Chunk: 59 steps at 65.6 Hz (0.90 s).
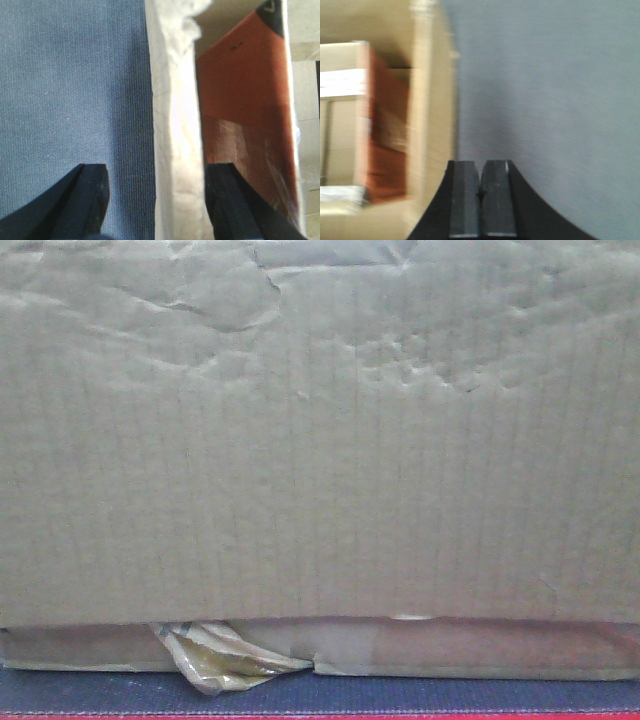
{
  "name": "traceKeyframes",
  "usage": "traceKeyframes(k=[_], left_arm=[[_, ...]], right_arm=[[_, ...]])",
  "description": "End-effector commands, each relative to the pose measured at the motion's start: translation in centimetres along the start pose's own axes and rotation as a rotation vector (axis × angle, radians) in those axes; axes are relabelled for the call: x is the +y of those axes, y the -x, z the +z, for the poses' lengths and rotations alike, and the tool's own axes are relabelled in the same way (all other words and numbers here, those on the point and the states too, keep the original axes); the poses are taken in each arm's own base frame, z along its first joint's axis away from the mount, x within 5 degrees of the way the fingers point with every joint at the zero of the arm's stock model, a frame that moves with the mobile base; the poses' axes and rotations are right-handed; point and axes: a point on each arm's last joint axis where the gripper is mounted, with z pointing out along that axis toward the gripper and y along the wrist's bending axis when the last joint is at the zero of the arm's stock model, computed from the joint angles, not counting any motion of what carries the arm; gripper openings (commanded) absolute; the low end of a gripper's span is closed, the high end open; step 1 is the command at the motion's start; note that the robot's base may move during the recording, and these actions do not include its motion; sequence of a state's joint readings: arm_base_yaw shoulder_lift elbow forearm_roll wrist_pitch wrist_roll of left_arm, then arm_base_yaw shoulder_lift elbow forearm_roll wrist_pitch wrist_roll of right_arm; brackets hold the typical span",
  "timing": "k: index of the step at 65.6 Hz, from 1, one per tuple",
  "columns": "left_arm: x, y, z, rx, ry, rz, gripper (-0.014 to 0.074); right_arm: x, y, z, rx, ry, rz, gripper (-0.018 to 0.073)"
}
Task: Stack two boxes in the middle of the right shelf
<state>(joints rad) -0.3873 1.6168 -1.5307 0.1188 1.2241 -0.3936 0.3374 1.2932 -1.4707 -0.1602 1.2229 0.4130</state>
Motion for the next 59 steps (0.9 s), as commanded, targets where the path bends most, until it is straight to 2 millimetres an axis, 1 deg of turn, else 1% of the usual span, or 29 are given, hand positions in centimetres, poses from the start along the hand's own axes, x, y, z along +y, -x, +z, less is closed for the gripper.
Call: traceKeyframes(k=[1, 7, 12, 14, 18, 19, 20, 22, 23, 25, 27, 31, 45, 51, 59], left_arm=[[0.2, -0.1, -0.5, -0.014, -0.007, -0.005, 0.0329], [0.2, -0.1, -0.5, -0.014, -0.007, -0.005, 0.0329], [0.2, -0.1, -0.5, -0.014, -0.007, -0.005, 0.0329], [0.2, -0.1, -0.5, -0.014, -0.007, -0.005, 0.0329], [0.2, -0.1, -0.5, -0.014, -0.007, -0.005, 0.0329], [0.2, -0.1, -0.5, -0.014, -0.007, -0.005, 0.0329], [0.2, -0.1, -0.5, -0.014, -0.007, -0.005, 0.0329], [0.2, -0.1, -0.5, -0.014, -0.007, -0.005, 0.0329], [0.2, -0.1, -0.5, -0.014, -0.007, -0.005, 0.0329], [0.2, -0.1, -0.5, -0.015, -0.005, -0.004, 0.0329], [0.2, -0.1, -0.5, -0.015, -0.005, -0.004, 0.0329], [0.2, -0.1, -0.5, -0.015, -0.005, -0.004, 0.0329], [0.2, -0.1, -0.5, -0.015, -0.005, -0.004, 0.0329], [0.2, -0.1, -0.5, -0.015, -0.005, -0.004, 0.0329], [0.2, -0.1, -0.5, -0.015, -0.005, -0.004, 0.0329]], right_arm=[[0.9, 0.9, 0.8, 0.004, -0.001, -0.017, -0.0133], [1.5, 1.3, 2.2, 0.036, -0.007, -0.023, -0.0125], [1.7, 1.4, 3.3, 0.060, -0.016, -0.027, -0.0060], [1.9, 1.4, 3.6, 0.072, -0.011, -0.025, -0.0013], [2.2, 1.3, 4.0, 0.092, 0.009, -0.015, 0.0133], [2.2, 1.3, 4.0, 0.095, 0.011, -0.015, 0.0151], [2.3, 1.3, 4.1, 0.101, 0.018, -0.011, 0.0205], [2.4, 1.3, 4.3, 0.108, 0.021, -0.010, 0.0272], [2.4, 1.3, 4.3, 0.109, 0.023, -0.009, 0.0288], [2.4, 1.3, 4.4, 0.111, 0.024, -0.008, 0.0351], [2.4, 1.3, 4.6, 0.115, 0.022, -0.009, 0.0381], [2.5, 1.3, 4.9, 0.124, 0.019, -0.010, 0.0384], [2.7, 0.9, 7.5, 0.192, -0.018, -0.025, 0.0291], [2.9, 0.8, 8.6, 0.220, -0.029, -0.029, 0.0286], [3.1, 0.8, 9.6, 0.243, -0.038, -0.032, 0.0286]])
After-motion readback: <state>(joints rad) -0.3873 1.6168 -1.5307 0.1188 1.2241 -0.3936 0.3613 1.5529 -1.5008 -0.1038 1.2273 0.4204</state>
